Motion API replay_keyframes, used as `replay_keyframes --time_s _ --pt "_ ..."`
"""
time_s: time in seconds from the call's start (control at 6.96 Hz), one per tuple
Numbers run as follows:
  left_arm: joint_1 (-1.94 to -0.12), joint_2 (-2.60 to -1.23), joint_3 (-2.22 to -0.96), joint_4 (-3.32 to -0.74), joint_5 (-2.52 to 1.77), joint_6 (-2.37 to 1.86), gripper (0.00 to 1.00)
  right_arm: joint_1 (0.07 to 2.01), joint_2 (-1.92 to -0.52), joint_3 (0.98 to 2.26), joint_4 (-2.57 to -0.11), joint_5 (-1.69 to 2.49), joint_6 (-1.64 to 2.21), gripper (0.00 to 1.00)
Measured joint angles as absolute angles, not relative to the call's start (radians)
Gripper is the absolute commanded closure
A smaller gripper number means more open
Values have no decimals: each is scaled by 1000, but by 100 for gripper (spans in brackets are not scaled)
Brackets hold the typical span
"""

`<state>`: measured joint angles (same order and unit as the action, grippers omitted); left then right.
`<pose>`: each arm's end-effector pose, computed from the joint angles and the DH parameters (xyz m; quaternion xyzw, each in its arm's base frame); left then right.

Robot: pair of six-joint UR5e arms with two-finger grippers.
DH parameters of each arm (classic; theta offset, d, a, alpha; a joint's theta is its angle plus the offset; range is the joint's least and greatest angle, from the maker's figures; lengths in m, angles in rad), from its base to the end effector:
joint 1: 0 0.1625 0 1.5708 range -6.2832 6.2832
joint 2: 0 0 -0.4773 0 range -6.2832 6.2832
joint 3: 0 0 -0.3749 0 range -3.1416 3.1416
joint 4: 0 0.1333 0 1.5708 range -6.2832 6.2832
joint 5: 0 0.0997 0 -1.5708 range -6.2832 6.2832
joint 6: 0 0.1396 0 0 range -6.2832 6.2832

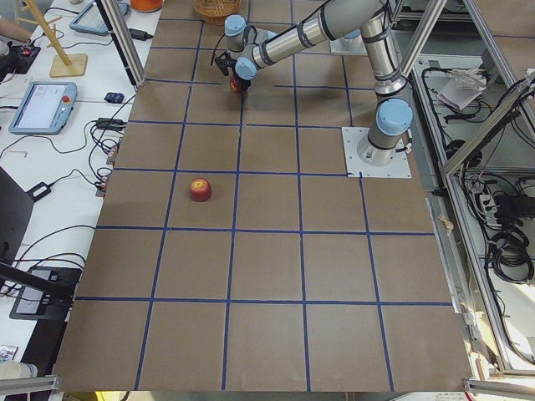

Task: Put all apples into basket
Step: 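Carry green apple into basket with right while left moves purple apple center, then reach left gripper to red apple while right moves toward purple apple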

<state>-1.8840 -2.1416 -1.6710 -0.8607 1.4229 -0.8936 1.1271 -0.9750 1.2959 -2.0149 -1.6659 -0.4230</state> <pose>-0.3487 -0.5772 0.1970 0.2839 -0.9558 -0.0259 0.0719 -0.2091 -0.7195 0.3136 -0.0132 -0.9969 0.0359 0.0689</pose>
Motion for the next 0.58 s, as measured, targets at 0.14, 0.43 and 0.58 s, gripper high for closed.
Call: replay_keyframes --time_s 0.14,0.43,0.58 --pt "-1878 -2125 -1660 -903 1398 -896 0 1099 -943 1282 -2032 -1667 -450 100" --pt "-1820 -2070 -1558 -1145 1369 -829 0 1063 -881 1273 -2059 -1668 -465 49" --pt "-1747 -2041 -1485 -1293 1396 -677 0 1056 -856 1275 -2083 -1671 -469 0"
